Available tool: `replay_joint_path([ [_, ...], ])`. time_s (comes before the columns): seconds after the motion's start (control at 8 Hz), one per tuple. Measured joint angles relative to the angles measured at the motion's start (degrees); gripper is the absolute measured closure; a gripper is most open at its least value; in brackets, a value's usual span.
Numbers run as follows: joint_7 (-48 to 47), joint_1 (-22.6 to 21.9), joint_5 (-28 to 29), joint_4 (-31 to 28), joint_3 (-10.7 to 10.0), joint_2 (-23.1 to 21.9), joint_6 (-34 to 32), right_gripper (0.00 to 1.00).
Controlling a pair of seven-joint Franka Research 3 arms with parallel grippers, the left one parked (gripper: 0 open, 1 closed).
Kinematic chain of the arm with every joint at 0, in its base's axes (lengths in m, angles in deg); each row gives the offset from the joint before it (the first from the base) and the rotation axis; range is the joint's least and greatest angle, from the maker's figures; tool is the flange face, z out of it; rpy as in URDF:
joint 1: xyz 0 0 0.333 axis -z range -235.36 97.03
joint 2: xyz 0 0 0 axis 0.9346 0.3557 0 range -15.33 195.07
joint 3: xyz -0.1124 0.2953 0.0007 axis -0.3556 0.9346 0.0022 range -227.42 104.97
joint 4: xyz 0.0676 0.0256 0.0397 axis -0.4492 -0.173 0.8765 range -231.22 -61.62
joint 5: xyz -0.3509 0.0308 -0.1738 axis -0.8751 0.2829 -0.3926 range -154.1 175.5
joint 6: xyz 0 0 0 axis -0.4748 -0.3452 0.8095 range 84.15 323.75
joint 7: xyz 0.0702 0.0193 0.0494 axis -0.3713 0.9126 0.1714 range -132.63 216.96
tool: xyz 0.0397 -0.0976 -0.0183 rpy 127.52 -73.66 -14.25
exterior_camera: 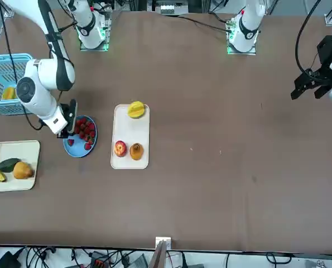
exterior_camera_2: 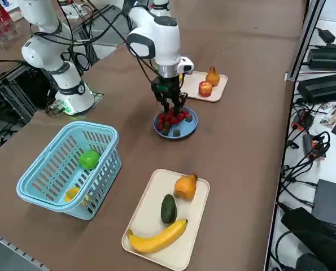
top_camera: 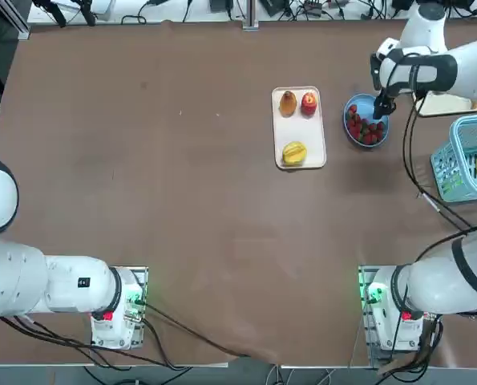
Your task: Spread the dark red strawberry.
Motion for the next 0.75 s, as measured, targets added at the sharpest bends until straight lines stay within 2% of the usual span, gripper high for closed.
replay_joint_path([
  [0.5,-3.00,-0.28,0.04,8.25,0.48,9.19,-0.05,0.62],
  [0.75,-6.06,-1.35,0.07,9.78,0.60,10.85,-0.08,0.60],
])
